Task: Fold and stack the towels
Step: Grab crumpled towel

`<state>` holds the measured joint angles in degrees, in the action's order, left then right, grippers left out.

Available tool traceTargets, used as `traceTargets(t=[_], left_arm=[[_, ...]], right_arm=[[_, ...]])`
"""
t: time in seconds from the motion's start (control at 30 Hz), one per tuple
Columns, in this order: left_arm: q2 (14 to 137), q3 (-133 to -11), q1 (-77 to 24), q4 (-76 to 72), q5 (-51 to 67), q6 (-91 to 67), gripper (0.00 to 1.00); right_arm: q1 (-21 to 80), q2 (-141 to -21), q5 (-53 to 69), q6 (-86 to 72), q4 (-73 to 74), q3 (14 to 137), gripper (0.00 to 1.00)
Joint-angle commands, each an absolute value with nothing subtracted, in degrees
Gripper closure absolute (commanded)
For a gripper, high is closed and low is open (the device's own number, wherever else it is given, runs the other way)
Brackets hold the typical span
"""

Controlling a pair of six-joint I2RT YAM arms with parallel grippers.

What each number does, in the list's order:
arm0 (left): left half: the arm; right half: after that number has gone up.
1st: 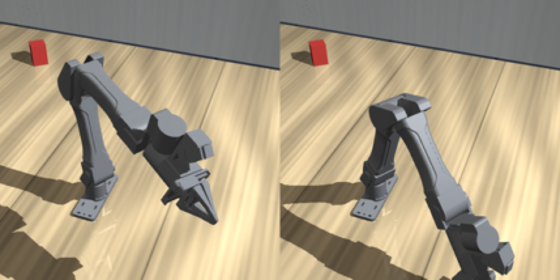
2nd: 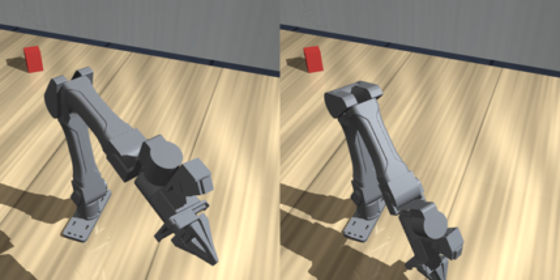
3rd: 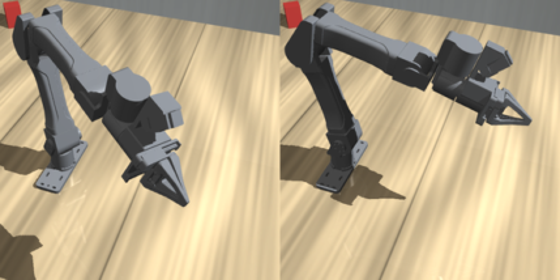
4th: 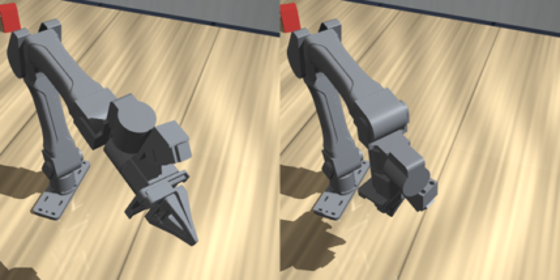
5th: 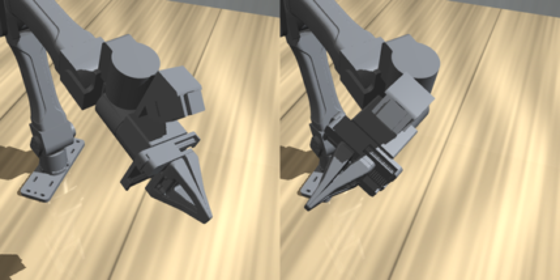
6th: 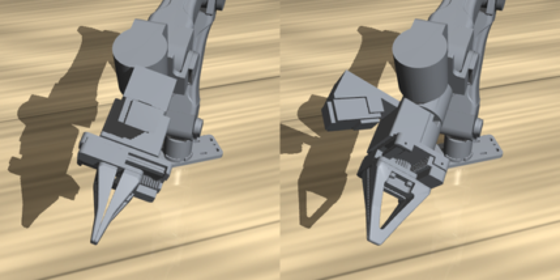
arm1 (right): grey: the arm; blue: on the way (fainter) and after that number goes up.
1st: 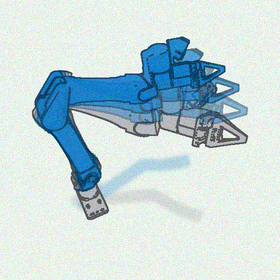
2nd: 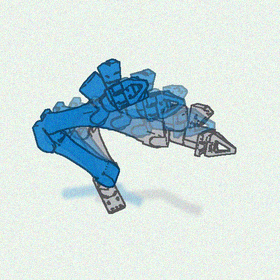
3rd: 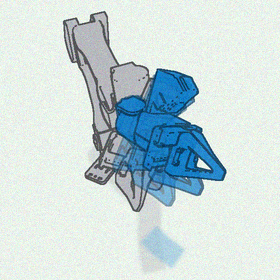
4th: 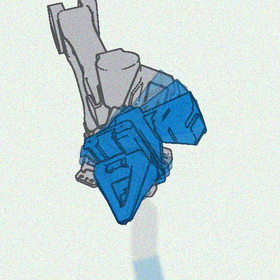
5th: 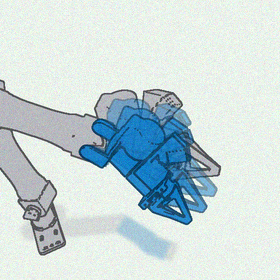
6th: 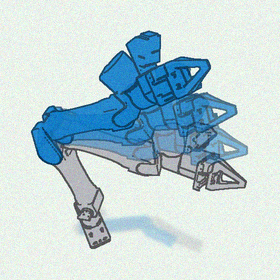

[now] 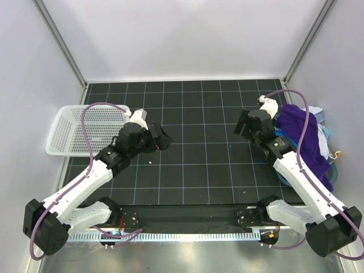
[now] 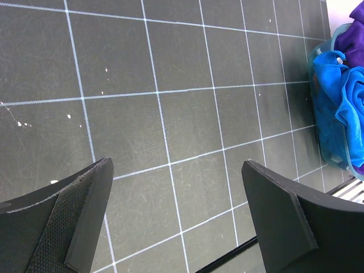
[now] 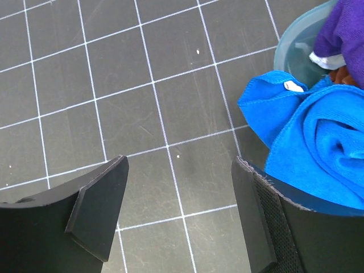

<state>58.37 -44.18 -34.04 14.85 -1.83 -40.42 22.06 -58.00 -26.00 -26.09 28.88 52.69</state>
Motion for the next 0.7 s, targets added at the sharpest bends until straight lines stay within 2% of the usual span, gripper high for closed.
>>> traceTargets(t=[0.0, 0.23, 0.67], left_arm=[[57.31, -45.79, -34.19, 13.27, -1.23, -39.9, 0.0], [58.27, -45.18, -34.19, 12.13, -0.79, -40.51, 0.01], [62.93, -41.84, -34.19, 5.1, 4.83, -42.8, 0.01]], right_arm=[[22.33, -58.27, -28.21, -25.58, 30.75, 56.24, 0.2], [22.41, -62.49, -36.02, -27.51, 40.06, 61.34, 0.2], [22.24, -60.99, -46.76, -35.94, 48.07, 56.61, 0.2]])
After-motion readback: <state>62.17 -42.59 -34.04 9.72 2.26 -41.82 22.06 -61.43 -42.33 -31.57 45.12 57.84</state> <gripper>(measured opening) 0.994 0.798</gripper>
